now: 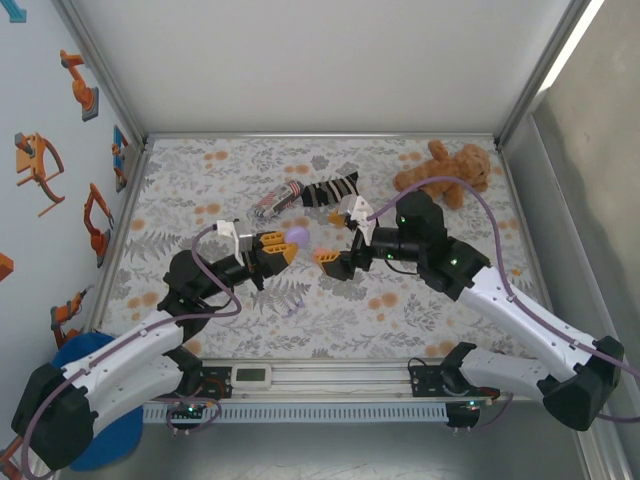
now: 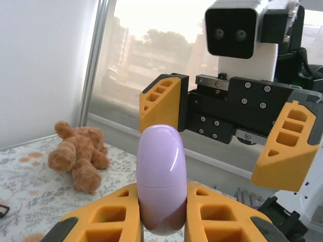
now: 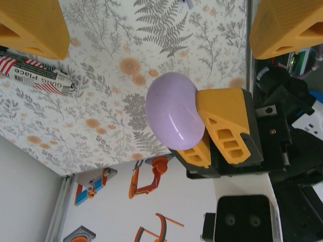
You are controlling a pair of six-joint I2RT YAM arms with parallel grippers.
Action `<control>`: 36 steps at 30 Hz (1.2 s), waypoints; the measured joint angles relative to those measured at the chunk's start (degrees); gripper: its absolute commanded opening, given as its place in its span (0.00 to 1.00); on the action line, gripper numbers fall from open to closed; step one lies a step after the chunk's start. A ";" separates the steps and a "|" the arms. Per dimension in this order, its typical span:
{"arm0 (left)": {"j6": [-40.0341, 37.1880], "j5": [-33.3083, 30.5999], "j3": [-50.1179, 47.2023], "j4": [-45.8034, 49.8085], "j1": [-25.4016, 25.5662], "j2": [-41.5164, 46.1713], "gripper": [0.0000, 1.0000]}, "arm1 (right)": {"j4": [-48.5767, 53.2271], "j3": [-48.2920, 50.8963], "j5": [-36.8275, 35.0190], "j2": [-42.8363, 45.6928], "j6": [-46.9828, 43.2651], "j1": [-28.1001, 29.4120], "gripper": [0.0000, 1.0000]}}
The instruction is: Insert the wireless bluetooth earbuds into the charging case
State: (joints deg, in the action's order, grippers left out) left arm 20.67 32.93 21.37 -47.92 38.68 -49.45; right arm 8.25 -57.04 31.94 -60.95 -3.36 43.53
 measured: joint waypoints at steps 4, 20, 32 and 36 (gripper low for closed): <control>-0.61 0.04 -0.04 -0.74 0.42 0.20 0.00 | -2.71 -0.02 0.11 -0.63 3.61 0.00 0.89; -2.49 -0.04 -0.07 -0.46 1.11 1.60 0.00 | -6.08 -0.98 0.44 -5.73 10.05 0.00 0.84; -2.97 -0.13 -0.07 -0.35 1.49 1.20 0.00 | -6.19 -1.99 0.11 -5.77 10.47 0.00 0.84; -3.15 -0.44 -0.07 -0.17 1.49 1.14 0.00 | -5.73 -3.15 -0.68 -6.45 10.47 0.00 0.83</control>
State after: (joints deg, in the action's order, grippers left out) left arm 17.52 32.49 21.30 -48.10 40.16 -48.31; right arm 2.52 -60.18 31.27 -67.40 7.11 43.53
